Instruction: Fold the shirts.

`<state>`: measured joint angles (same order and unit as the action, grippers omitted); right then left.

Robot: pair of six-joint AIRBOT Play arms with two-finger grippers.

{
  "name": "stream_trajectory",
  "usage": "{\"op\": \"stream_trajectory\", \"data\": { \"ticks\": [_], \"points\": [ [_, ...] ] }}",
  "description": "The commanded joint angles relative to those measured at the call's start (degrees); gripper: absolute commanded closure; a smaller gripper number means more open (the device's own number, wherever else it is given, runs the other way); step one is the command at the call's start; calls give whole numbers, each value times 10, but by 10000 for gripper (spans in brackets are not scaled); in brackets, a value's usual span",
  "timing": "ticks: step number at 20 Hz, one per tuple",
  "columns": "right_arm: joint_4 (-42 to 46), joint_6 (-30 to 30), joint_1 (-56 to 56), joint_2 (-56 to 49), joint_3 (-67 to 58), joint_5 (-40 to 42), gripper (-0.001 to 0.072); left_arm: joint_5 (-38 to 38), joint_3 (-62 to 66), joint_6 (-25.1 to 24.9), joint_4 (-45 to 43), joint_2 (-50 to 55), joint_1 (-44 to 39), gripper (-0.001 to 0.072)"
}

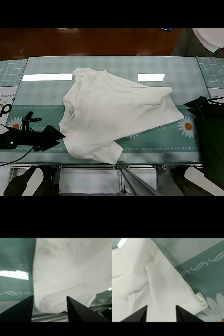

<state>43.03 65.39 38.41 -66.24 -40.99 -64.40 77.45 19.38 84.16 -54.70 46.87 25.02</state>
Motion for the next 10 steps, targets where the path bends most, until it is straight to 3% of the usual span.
{"op": "stream_trajectory", "data": {
  "ticks": [1, 7, 10],
  "points": [
    [-7, -2, -1, 3, 4, -2, 299, 18, -10, 28, -21, 17, -18, 205],
    [-7, -2, -1, 3, 4, -1, 299, -7, -10, 72, -47, 60, -167, 205],
    [-7, -2, -1, 3, 4, 0, 299, -42, -15, 96, -37, 63, -195, 205]
  ]
}}
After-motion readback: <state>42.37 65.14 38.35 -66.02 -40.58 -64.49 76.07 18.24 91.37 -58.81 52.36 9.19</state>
